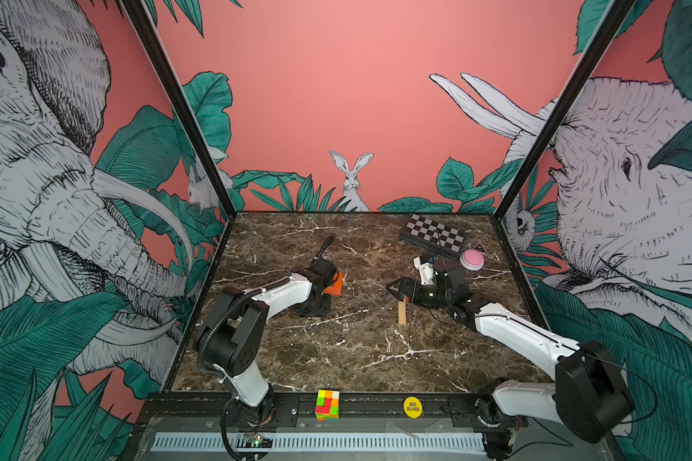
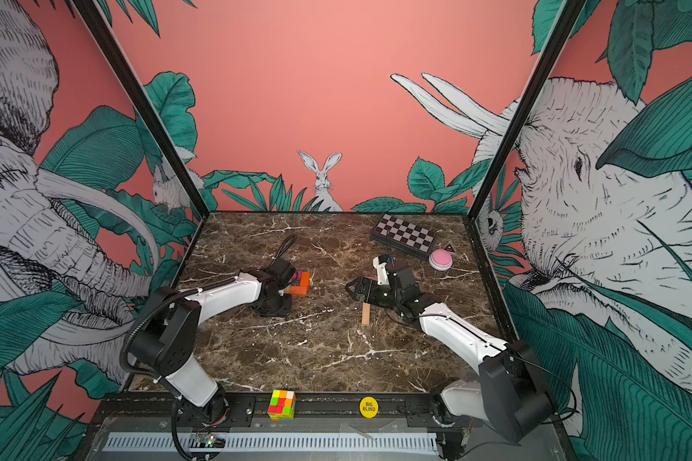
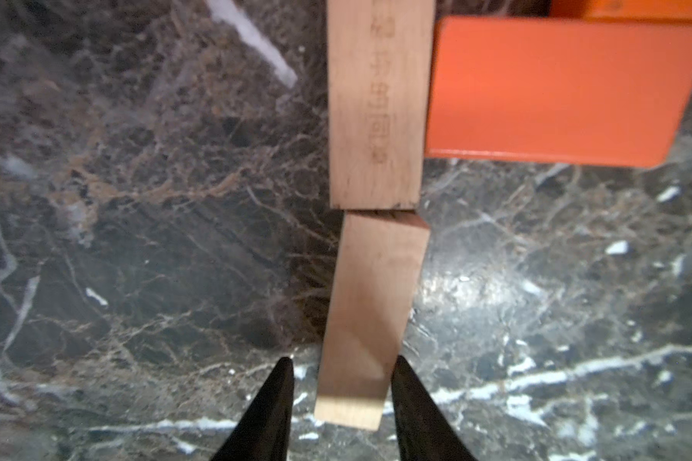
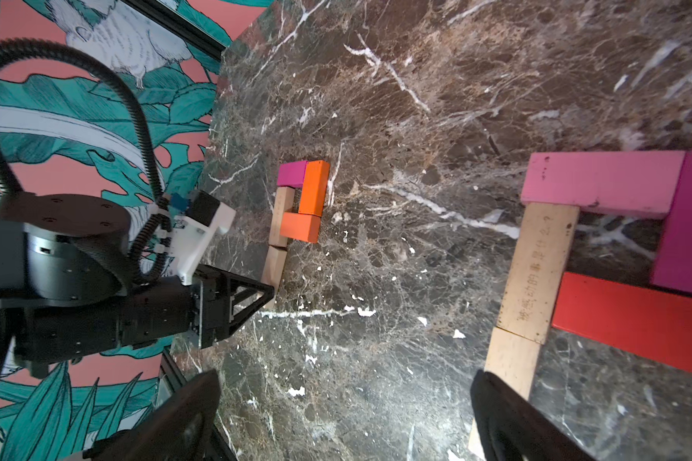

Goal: Assemble the letter p with building blocks
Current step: Assemble the building block at the center of the board.

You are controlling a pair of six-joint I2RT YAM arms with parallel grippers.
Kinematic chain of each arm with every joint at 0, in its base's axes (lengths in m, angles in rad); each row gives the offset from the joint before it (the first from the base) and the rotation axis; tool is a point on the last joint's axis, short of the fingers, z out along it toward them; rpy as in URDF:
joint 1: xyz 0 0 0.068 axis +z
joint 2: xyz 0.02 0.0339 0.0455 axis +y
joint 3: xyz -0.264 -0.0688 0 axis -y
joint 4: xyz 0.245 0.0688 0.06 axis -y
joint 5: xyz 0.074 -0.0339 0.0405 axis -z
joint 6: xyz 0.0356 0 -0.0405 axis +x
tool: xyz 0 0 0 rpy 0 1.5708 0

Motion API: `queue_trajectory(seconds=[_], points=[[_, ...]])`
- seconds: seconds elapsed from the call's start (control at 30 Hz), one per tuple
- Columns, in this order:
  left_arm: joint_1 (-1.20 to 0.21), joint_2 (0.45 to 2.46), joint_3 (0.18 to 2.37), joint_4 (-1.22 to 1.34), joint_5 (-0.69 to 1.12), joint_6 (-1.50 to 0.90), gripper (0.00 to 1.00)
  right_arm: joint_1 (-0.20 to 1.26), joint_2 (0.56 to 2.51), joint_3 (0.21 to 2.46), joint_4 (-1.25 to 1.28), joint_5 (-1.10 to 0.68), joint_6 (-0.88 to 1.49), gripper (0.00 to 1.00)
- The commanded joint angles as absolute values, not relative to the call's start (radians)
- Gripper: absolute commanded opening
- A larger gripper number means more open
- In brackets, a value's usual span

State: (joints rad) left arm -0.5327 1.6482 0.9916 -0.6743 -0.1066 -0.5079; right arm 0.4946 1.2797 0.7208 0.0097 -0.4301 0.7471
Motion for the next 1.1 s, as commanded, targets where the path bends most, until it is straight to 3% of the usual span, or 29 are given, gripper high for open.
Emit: queue_trajectory(seconds=[0.0,0.4,0.6,0.87,1.07], points=[[-0.528,1.565,0.982,-0.737,-0.121,-0.505,0.43,0.490,1.267,0.770,-0.016,-0.412,0.707,0.98],[-0.528,1.407,1.058,-0.805,-0.126,-0.466,0.43,0.431,1.268,0.854,-0.101,-0.418,0.663,0.98],[-0.528,1.414,1.143,-0.665,0.156,-0.457,0.33,0.339,1.247,0.871,-0.166,-0.407,0.642,0.98],[-0.551,1.672,1.275,-0.436,0.421,-0.566,0.17,0.116,1.257,0.817,-0.187,-0.480,0.688,0.98],[-0.646,1.941,1.464,-0.373,0.477,-0.621,0.15,0.030,1.320,0.768,-0.097,-0.573,0.718,0.98]])
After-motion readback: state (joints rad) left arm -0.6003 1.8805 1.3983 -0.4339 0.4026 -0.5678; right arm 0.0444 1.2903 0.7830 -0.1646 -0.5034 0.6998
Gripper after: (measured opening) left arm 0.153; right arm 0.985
